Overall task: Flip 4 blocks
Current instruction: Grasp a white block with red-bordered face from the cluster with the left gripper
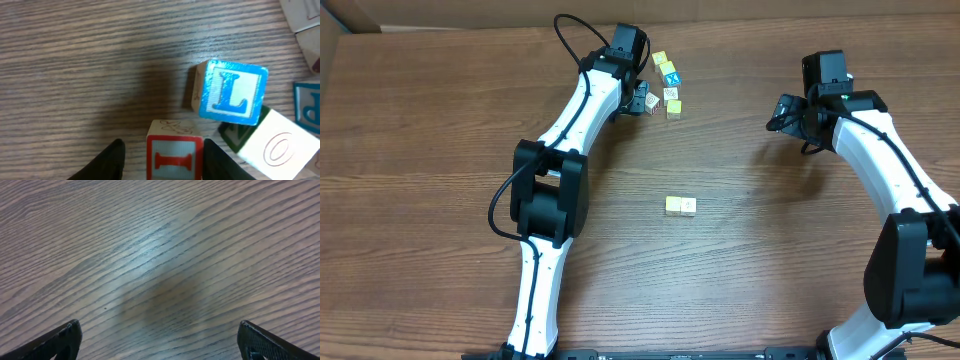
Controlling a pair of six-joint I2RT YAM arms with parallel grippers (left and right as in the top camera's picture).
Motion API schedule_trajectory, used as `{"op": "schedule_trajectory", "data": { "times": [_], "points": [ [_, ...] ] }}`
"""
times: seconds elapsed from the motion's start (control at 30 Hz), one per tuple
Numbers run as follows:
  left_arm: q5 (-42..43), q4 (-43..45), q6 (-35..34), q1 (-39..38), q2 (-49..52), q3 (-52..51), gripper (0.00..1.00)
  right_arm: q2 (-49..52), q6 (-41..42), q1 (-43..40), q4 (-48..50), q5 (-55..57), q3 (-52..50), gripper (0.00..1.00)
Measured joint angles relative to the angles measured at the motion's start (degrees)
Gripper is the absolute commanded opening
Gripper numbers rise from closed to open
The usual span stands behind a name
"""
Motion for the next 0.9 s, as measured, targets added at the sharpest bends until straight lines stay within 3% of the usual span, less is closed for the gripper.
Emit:
{"op": "schedule_trajectory", "data": {
  "times": [0.47, 0.73, 0.9],
  "points": [
    [1.01, 1.11, 0.02, 0.00, 0.00, 0.00, 0.27, 0.00, 0.00, 0.00, 0.00, 0.00, 0.00, 1.00],
    [1.03, 1.38, 0.00, 0.00, 0.00, 0.00, 0.28, 0.00, 0.02, 0.00, 0.02, 0.00, 0.00, 1.00],
    [1.60, -1.57, 0.02, 0.00, -0.04, 0.74, 0.20, 0.00, 0.00, 0.00, 0.00, 0.00, 0.00, 1.00]
  ]
}}
